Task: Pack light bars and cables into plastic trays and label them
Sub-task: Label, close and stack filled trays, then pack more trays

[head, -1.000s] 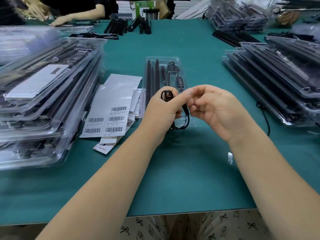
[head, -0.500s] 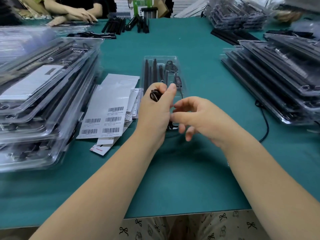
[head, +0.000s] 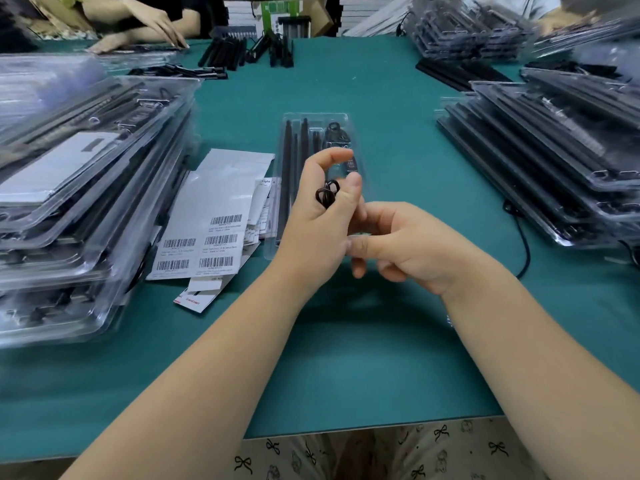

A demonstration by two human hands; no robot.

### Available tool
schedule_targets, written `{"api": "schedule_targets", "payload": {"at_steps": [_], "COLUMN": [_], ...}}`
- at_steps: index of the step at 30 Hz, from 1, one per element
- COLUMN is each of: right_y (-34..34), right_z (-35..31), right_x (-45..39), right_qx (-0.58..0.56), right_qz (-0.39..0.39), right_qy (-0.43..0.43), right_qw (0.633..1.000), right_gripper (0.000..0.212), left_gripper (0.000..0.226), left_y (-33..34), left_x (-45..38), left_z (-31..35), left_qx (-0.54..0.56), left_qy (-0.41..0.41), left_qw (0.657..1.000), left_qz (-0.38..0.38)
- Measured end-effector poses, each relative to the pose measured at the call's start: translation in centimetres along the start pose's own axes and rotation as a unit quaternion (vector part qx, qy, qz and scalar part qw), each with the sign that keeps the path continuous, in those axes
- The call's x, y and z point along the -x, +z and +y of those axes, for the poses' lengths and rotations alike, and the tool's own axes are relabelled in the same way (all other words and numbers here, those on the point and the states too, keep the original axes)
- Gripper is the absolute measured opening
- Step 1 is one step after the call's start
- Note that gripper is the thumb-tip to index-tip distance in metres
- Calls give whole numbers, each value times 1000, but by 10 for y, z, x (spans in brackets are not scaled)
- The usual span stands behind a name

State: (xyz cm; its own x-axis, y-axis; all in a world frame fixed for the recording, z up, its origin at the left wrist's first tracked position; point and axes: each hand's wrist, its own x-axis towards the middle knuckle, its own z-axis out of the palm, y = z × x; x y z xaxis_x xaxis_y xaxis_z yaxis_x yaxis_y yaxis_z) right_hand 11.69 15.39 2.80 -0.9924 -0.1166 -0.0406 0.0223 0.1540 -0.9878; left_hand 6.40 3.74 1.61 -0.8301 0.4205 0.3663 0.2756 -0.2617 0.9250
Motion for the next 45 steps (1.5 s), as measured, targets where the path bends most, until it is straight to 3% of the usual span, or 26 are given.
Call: {"api": "schedule_targets", "payload": {"at_steps": [7, 14, 17, 19, 21, 22, 23, 24, 26, 30, 35, 40, 45], "right_y": [8, 9, 6, -3, -19, -26, -33, -38, -42, -45, -47, -47, -43], "right_z": [3, 6, 5, 2, 0, -1, -1, 0, 2, 3, 4, 7, 10], "right_x": [-3, -4, -4, -5, -5, -5, -4, -3, -2, -3, -3, -6, -8], "right_qx": [-46, -22, -56, -120, -204, -232, -247, -252, -252, -252, -280, -358, -380], "right_qz": [-24, -7, -16, 7, 60, 88, 112, 127, 140, 147, 166, 162, 170], "right_qy": [32, 18, 54, 83, 124, 144, 161, 177, 199, 209, 196, 185, 173], "right_qw": [998, 1000, 997, 989, 969, 958, 949, 943, 937, 933, 925, 901, 893], "right_gripper": [8, 24, 19, 3, 10, 7, 5, 6, 4, 5, 14, 17, 15], "left_gripper": [8, 30, 45, 20, 12, 20, 41, 59, 73, 64, 52, 49, 45], "left_y": [0, -5, -10, -17, -35, -42, -40, -36, -35, -29, -23, -18, -16], "left_x": [-4, -2, -9, -27, -30, -27, -25, -21, -8, -10, -7, -7, -2], "left_z": [-3, -3, -6, -6, -10, -11, -9, -7, -7, -3, -3, -1, 5], "left_qx": [-23, -237, -283, -266, -280, -316, -379, -455, -554, -553, -597, -600, -554], "left_qy": [-2, 36, -22, -138, -180, -166, -131, -87, -12, -30, -16, -33, 20], "left_qw": [1000, 971, 959, 951, 927, 906, 879, 845, 790, 794, 756, 752, 816], "left_qz": [18, 22, -12, -74, -176, -227, -258, -266, -261, -250, -270, -270, -163]}}
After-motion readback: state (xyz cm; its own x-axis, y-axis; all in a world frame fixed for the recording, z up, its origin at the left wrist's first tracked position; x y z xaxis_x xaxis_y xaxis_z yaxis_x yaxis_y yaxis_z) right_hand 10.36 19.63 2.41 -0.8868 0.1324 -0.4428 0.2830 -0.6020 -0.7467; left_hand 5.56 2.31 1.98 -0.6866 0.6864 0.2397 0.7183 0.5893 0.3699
